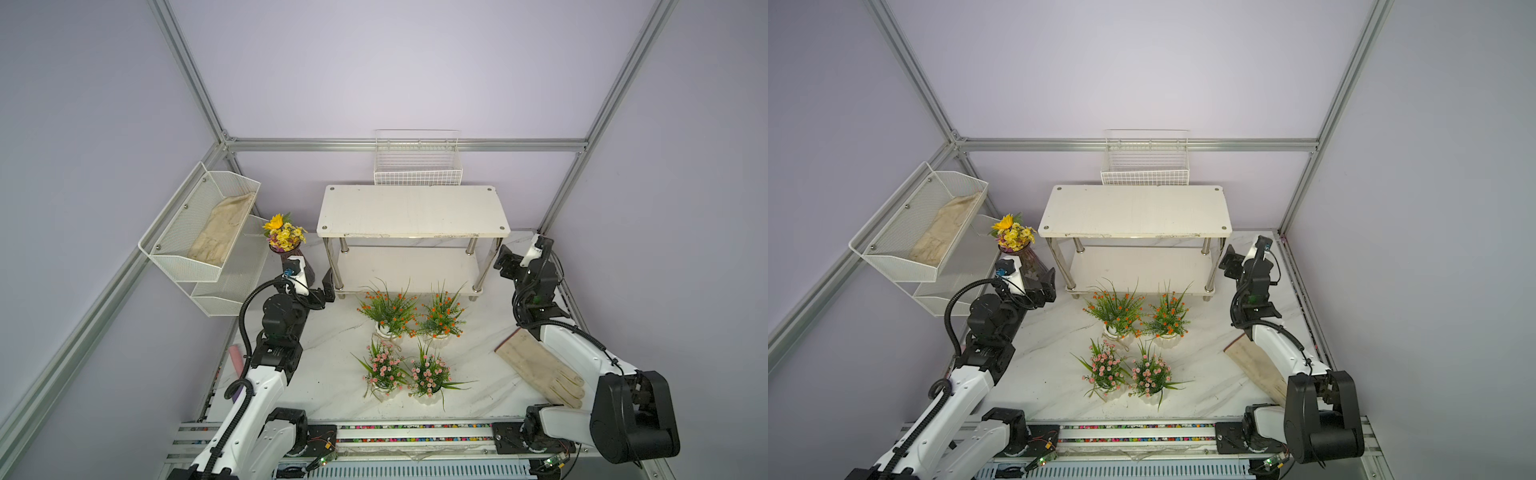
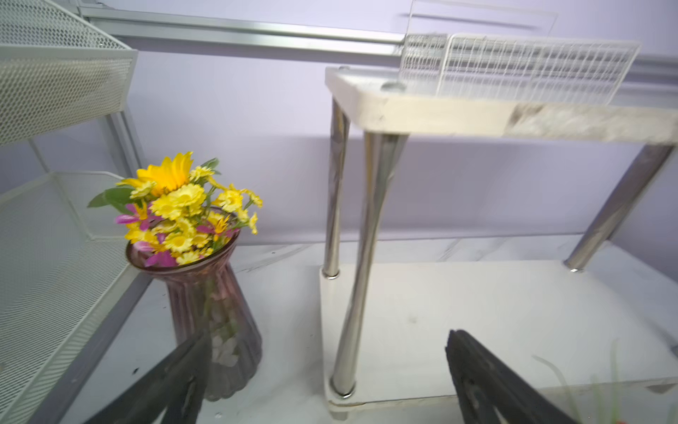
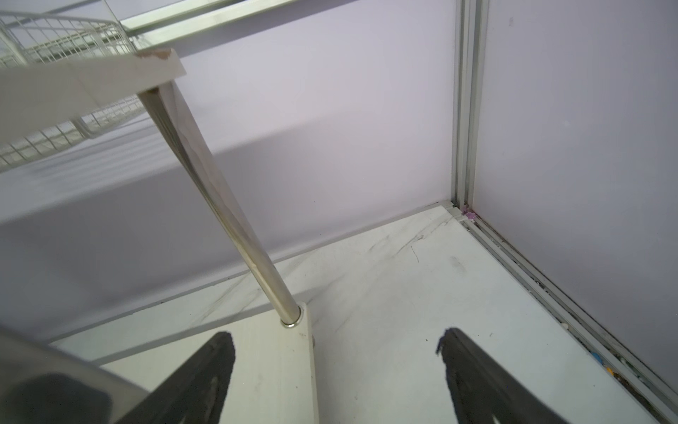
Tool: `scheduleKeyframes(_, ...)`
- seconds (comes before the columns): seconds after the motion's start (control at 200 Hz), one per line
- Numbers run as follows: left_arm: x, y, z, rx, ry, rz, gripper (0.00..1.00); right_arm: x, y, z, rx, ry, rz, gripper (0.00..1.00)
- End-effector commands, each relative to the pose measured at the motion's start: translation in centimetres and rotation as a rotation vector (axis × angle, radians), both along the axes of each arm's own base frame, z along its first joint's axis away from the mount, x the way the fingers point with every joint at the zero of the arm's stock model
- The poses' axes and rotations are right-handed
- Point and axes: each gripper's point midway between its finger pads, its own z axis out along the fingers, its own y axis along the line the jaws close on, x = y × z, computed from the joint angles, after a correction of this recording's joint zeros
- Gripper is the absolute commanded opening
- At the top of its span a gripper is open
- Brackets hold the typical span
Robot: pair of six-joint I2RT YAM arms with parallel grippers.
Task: Place the baby's breath potted plants on the rack by color
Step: Pick up the baby's breath potted plant from the center of the board.
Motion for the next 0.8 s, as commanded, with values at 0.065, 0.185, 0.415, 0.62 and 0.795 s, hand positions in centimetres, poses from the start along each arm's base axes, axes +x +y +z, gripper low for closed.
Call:
scheduleKeyframes(0.065,-0.3,-2.1,-2.9,-0.106,0.273,0.025,1.0,-3.8,0.6,-4.1,0.083,0.3,-0.016,0.88)
scheduleKeyframes(0.185,-0.6,-5.3,-4.3,-0.11,0.368,-0.069,1.0,-6.1,1.2,-2.6,0.124,0.315,0.011,0.87)
scheduleKeyframes(0.415,-3.5,-8.5,-3.8,-0.119,0.407,-0.158,1.0,-9.6,4.7,-1.3,0.176,0.404,0.133,0.81)
scheduleKeyframes(0.62,-7.6,-9.6,-4.6,-0.15,0.481,-0.188,1.0,-12.4,8.3,-1.6,0.167,0.502,0.227,0.72)
scheduleKeyframes(0.795,-11.2,-7.1,-6.5,-0.097,0.584,-0.06,1.0,-13.5,8.5,-1.5,0.141,0.528,0.24,0.71)
